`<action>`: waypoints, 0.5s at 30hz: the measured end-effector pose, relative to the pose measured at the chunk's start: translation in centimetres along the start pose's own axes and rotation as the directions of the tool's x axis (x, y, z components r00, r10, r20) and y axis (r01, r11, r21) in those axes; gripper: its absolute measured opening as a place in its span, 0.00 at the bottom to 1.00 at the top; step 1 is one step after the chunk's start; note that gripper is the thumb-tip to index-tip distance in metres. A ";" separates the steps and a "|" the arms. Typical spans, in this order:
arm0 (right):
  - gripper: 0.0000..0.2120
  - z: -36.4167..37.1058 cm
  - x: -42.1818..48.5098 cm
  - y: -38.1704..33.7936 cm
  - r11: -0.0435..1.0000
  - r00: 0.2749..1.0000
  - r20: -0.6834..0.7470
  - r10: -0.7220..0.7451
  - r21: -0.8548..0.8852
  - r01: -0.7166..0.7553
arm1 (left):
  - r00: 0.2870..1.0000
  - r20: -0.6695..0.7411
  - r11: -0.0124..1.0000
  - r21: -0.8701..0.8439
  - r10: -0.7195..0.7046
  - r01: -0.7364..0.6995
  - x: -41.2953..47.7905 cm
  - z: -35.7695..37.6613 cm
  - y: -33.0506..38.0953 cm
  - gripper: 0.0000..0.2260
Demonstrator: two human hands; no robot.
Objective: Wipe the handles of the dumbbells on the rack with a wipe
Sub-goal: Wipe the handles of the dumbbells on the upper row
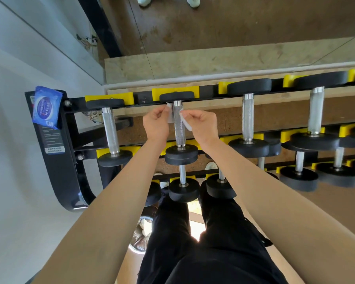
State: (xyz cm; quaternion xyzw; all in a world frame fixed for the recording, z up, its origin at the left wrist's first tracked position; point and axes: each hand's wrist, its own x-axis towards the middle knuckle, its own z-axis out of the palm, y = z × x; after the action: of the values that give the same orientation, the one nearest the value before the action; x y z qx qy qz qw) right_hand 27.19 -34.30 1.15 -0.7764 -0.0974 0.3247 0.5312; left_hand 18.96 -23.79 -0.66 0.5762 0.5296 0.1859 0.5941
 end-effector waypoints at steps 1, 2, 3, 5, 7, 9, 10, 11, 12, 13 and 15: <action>0.07 -0.1 0.5 0.1 0.998 0.997 -0.045 0.058 0.020 -0.057 | 1.000 0.000 1.000 -0.011 0.023 -0.023 -0.3 -0.5 0.2 0.06; 0.07 -0.2 1.0 0.2 0.992 0.989 -0.086 0.120 0.045 -0.116 | 0.999 0.009 0.999 -0.021 0.046 -0.046 -0.5 -1.0 0.1 0.06; 0.08 -0.2 1.4 0.1 0.981 0.978 -0.106 0.181 0.084 -0.173 | 0.997 0.024 0.997 -0.022 0.071 -0.070 -0.8 -1.5 0.0 0.06; 0.08 0.0 2.1 0.0 0.949 0.955 -0.089 0.282 0.171 -0.264 | 0.995 0.044 0.996 -0.010 0.093 -0.093 -1.4 -2.2 -0.5 0.07; 0.08 0.4 2.3 -0.4 0.940 0.949 -0.069 0.308 0.179 -0.292 | 0.999 0.027 0.999 -0.032 0.035 -0.034 -1.5 -2.4 -0.9 0.08; 0.05 0.1 2.0 -0.9 0.956 0.960 -0.051 0.276 0.115 -0.269 | 0.999 0.000 0.998 -0.041 -0.054 0.054 -1.3 -2.2 -1.2 0.09; 0.06 -0.5 1.9 -0.9 0.966 0.967 -0.034 0.253 0.074 -0.250 | 0.995 -0.010 0.994 -0.039 -0.099 0.099 -1.2 -2.0 -1.3 0.09; 0.09 -1.2 1.9 -0.8 0.970 0.971 -0.010 0.239 0.041 -0.238 | 0.989 -0.009 0.988 -0.054 -0.147 0.146 -1.1 -1.8 -1.3 0.07; 0.10 -2.0 2.0 -0.6 0.969 0.969 0.017 0.246 0.029 -0.247 | 0.982 0.004 0.978 -0.088 -0.191 0.191 -1.1 -1.7 -1.3 0.06; 0.10 -2.7 2.1 -0.4 0.961 0.961 0.036 0.274 0.038 -0.275 | 0.974 0.026 0.966 -0.124 -0.227 0.228 -1.2 -1.6 -1.2 0.05; 0.09 -3.4 2.6 0.3 0.938 0.942 0.022 0.335 0.087 -0.336 | 0.969 0.064 0.958 -0.150 -0.239 0.246 -1.4 -1.9 -1.1 0.06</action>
State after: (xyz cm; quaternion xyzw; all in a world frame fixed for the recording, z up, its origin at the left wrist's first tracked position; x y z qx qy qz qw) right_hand 31.24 -35.76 0.58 -0.7561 0.0493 0.4171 0.5018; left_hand 16.41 -24.31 -0.59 0.4625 0.5664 0.1394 0.6677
